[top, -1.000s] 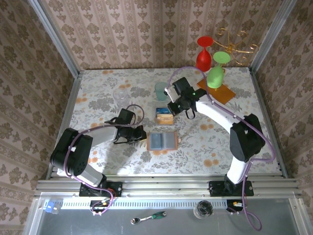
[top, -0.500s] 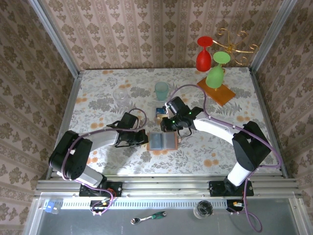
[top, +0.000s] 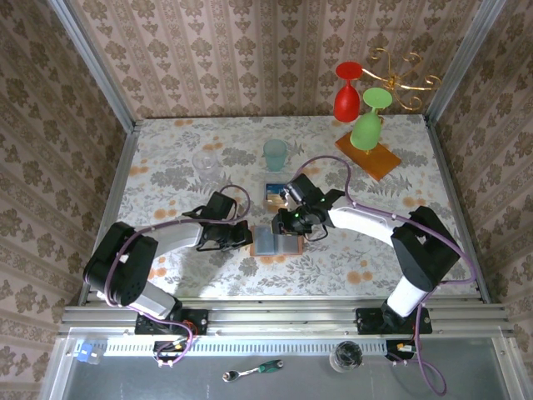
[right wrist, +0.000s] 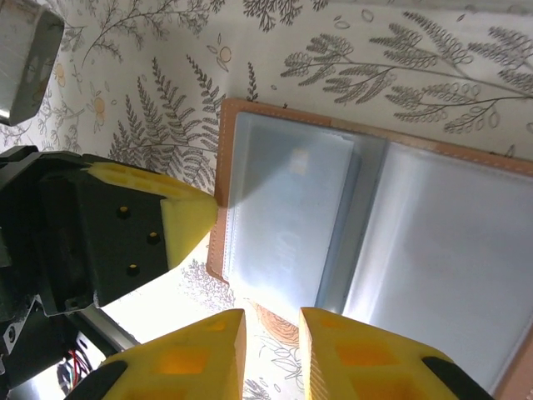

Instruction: Take the credit cards out of the card holder

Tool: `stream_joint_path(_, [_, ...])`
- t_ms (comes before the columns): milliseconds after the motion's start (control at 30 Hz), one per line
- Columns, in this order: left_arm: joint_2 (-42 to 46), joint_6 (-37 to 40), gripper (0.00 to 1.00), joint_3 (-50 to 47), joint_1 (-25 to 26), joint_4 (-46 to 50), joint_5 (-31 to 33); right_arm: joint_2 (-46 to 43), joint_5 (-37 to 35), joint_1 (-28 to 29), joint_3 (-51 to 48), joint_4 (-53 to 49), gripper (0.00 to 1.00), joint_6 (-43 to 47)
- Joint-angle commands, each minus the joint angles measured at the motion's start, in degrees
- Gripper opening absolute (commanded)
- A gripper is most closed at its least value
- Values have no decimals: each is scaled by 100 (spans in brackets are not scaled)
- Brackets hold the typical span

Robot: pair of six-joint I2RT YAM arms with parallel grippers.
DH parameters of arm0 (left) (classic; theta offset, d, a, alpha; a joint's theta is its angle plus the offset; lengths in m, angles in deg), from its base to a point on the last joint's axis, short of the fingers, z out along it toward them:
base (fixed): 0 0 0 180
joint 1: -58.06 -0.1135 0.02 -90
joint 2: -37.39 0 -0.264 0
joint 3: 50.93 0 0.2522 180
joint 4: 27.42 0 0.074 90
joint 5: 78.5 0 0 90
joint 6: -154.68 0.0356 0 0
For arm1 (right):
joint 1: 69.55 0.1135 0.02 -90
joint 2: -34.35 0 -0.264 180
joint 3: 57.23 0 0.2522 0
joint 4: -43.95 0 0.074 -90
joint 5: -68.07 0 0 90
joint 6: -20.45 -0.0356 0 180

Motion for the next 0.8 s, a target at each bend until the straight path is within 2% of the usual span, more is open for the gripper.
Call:
stream_joint_path(0, [-130,13,0,102,18,44,-23,137,164,75,-74,134,23,-158])
stream_joint_path(67, [-152,11,0,123,17,62,-30,170,199,101,-81,174,19,-166])
stream_joint_path(400, [-231,13,0,100,26,31,-50,374,311,182,-61,428,20,-342])
stream_joint_path(767, [-205,5,0,19,23,106,-16,773,432,261,92,669,30,-553])
